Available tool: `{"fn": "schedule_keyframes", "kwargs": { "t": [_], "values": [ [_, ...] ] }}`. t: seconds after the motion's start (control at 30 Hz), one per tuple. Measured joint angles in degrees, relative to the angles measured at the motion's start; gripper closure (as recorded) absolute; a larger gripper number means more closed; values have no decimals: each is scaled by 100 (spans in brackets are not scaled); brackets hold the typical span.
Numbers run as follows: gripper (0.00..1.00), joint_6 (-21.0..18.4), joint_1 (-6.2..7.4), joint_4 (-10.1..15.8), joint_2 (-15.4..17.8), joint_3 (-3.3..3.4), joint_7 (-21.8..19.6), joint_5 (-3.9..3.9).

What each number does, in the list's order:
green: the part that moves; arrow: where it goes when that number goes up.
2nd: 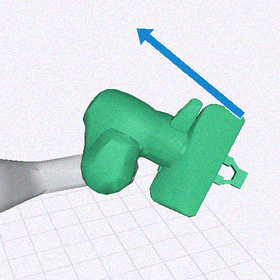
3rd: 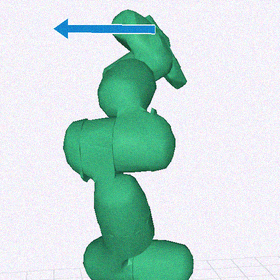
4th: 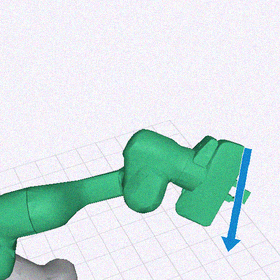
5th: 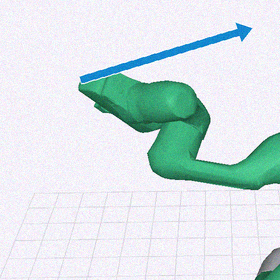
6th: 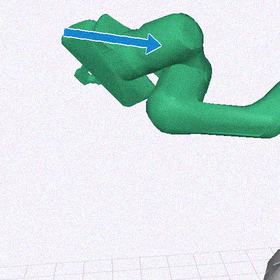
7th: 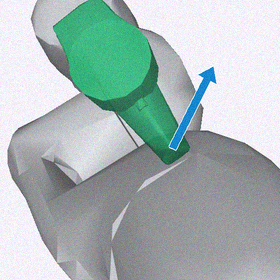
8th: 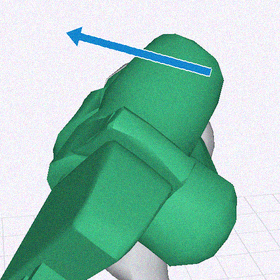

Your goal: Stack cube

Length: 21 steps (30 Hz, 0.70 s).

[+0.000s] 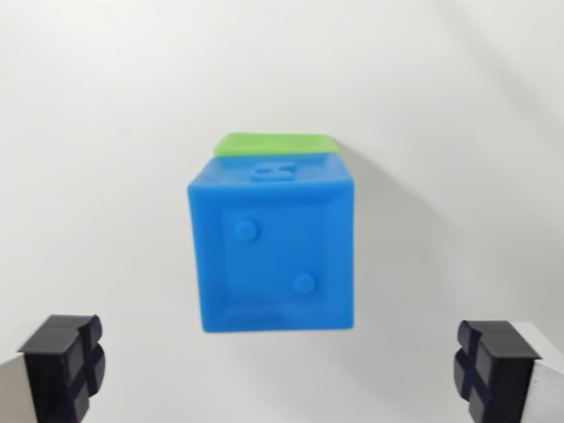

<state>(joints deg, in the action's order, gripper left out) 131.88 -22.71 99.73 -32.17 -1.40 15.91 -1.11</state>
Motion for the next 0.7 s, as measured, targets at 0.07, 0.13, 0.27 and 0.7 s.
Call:
{"fn": "schedule_keyframes", "kwargs": {
  "t": [0.07, 0.13, 0.27, 0.7],
  "values": [
    [0, -88, 0, -7, 83, -1, 0, 1],
    [0, -156, 0, -19, 139, -1, 0, 1],
    [0, -355, 0, -69, 289, -2, 0, 3],
    [0, -976, 0, -295, 687, -5, 7, 9]
  ]
}}
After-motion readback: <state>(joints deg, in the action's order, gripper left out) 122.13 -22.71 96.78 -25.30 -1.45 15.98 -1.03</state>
